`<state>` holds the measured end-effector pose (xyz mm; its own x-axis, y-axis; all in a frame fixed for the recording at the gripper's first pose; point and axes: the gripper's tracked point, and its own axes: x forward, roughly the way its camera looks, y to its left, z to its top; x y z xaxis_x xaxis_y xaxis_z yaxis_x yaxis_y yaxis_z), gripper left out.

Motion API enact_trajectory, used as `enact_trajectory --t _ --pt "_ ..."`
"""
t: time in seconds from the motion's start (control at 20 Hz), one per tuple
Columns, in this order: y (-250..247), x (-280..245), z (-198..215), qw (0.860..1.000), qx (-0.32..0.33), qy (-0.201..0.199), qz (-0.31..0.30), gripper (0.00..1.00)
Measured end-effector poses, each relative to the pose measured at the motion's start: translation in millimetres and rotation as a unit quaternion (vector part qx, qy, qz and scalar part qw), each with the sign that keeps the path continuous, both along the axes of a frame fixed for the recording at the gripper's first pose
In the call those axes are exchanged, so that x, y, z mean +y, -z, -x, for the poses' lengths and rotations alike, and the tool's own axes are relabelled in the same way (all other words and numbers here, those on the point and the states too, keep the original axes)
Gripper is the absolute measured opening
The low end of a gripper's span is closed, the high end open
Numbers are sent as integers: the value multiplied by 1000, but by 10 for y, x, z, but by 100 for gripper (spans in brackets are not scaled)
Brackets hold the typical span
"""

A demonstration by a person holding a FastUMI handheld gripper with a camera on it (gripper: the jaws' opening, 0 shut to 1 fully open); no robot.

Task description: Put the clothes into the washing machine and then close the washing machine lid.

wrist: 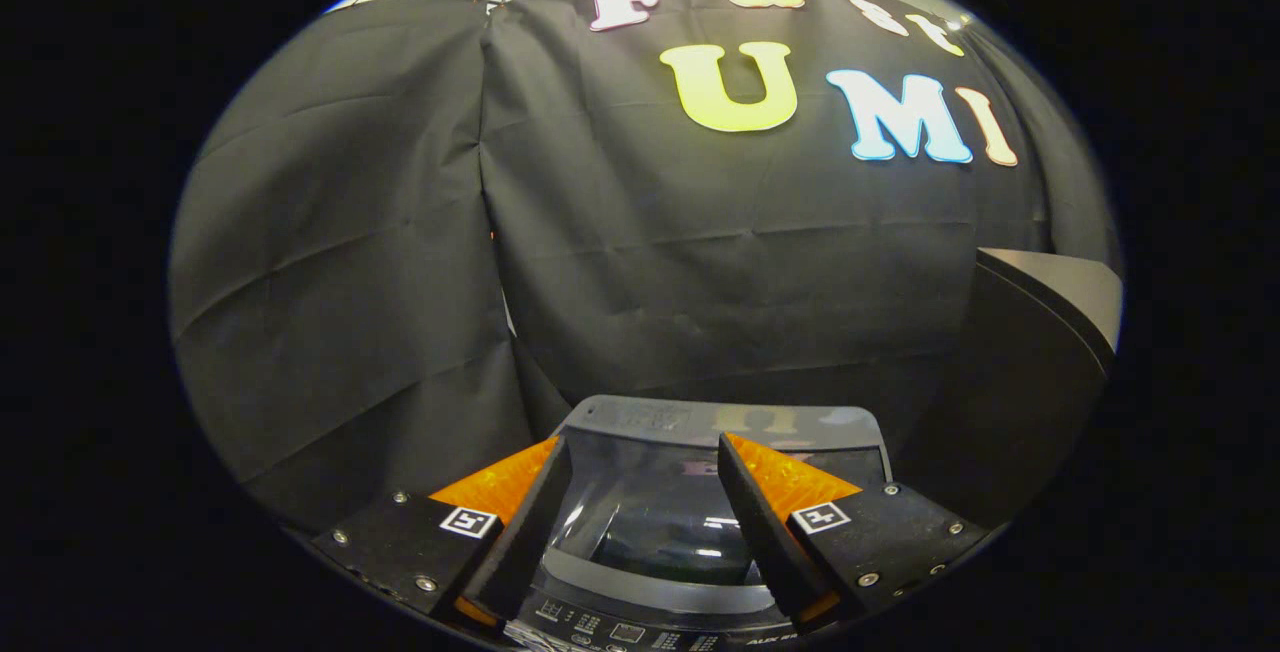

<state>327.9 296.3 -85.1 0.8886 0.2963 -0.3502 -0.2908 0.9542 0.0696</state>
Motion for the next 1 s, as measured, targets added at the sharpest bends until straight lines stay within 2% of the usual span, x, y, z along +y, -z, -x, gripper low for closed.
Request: enact_trajectory --t 0.35,0.8,1.0 --pt "-116 26 229 1000 -6 -16 4 92" --pt "-1036 -389 637 997 -73 20 -22 93" --pt "-1427 -711 895 994 -108 22 -10 93"
